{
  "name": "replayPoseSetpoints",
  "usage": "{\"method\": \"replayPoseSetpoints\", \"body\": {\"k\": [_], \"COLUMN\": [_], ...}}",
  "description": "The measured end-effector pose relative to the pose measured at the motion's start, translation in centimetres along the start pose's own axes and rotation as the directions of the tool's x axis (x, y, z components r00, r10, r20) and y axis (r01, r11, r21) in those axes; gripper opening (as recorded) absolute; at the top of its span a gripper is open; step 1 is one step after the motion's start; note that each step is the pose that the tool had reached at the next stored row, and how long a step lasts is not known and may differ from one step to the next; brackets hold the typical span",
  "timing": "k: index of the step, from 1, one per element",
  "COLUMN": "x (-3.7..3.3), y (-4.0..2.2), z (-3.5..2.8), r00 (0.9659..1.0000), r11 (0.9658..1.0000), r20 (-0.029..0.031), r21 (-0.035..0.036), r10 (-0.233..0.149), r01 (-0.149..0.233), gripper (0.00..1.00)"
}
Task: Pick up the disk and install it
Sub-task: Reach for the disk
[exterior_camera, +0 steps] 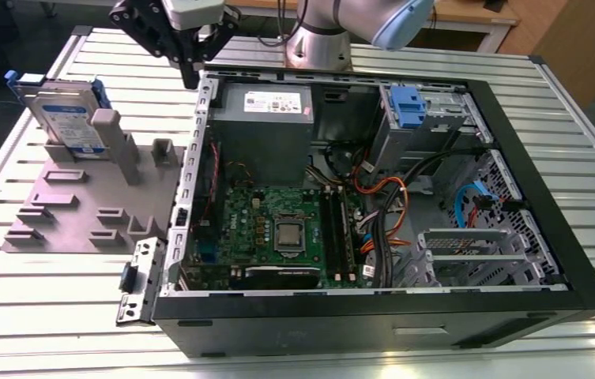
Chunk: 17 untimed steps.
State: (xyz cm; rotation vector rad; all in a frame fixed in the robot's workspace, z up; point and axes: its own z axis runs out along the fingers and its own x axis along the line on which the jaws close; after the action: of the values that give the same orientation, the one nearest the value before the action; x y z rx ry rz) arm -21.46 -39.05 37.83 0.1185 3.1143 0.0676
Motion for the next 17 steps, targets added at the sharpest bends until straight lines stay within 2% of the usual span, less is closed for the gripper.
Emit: {"method": "replayPoseSetpoints", "body": {"k": [17], "x": [1.26], "y": [0.05], "z": [-0.01], "r00": [1.0000], "r11": [1.0000], "r20": [0.0000], "r21": [-0.0001], "r10": [0.000], "r01": [0.000], "gripper": [0.11]}}
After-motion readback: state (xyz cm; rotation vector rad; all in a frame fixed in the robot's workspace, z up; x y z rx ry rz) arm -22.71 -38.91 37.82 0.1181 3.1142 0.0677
